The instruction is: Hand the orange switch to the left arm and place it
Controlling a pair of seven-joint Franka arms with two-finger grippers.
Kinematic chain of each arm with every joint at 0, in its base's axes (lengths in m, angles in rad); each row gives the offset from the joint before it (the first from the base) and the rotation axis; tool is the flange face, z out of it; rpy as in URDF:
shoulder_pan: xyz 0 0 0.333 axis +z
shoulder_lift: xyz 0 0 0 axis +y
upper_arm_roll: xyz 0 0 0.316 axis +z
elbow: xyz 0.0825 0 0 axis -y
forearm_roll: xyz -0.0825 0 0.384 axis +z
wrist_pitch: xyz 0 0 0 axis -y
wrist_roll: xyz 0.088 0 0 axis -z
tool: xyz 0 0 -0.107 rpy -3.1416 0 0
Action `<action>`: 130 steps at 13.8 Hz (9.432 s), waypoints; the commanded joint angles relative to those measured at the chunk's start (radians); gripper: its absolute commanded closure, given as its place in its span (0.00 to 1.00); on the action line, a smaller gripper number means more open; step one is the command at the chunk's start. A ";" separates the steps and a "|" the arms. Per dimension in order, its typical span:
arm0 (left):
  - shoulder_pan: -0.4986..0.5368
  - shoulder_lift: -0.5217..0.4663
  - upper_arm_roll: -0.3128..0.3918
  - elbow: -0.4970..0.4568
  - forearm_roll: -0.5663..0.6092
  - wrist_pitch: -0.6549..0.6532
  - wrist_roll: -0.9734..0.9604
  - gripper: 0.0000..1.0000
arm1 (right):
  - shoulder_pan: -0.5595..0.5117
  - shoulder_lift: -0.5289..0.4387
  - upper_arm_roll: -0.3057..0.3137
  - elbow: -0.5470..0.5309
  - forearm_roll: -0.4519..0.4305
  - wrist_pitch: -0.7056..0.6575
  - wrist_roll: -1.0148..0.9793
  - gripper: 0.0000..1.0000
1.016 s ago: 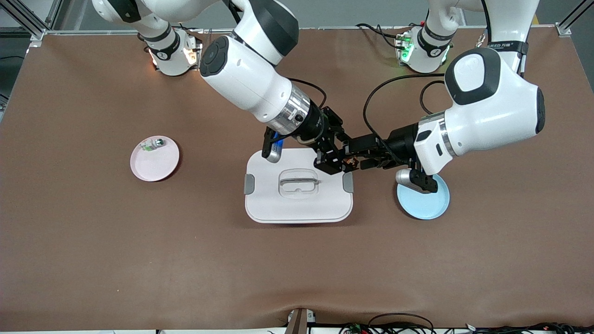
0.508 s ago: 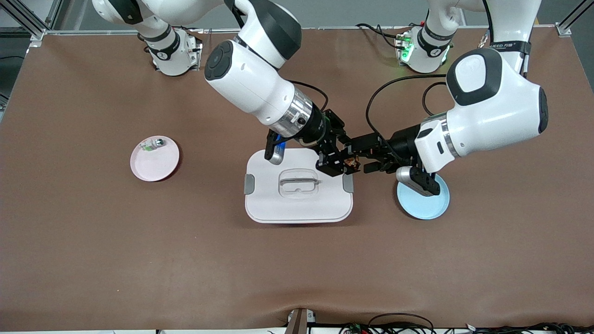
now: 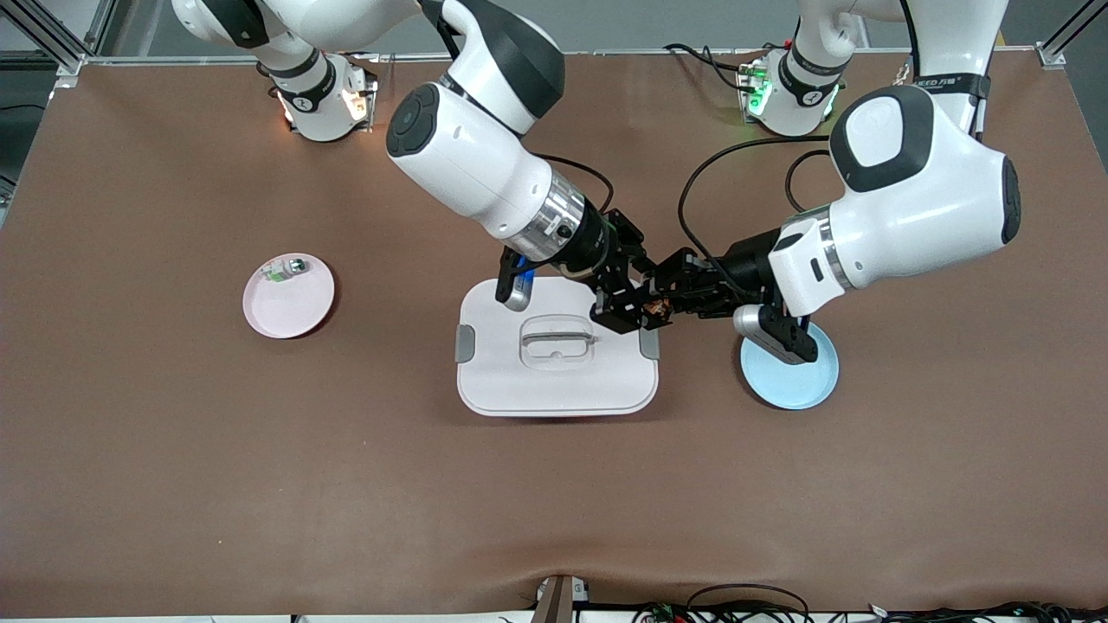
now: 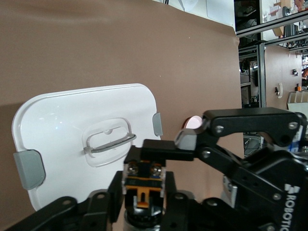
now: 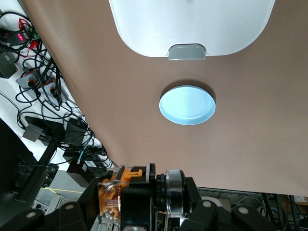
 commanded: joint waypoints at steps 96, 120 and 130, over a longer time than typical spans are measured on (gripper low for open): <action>0.425 0.147 -0.027 0.087 0.696 -0.263 -1.028 0.00 | -0.822 -0.655 -0.010 -0.505 -0.423 -0.727 -2.098 0.00; 0.221 -0.193 0.102 -0.080 0.764 -0.146 -0.339 0.00 | -0.830 -0.667 -0.006 -0.540 -0.457 -0.764 -2.159 0.00; 0.237 -0.200 0.102 -0.054 0.829 -0.168 -0.146 0.00 | -0.829 -0.666 -0.004 -0.539 -0.455 -0.761 -2.158 0.00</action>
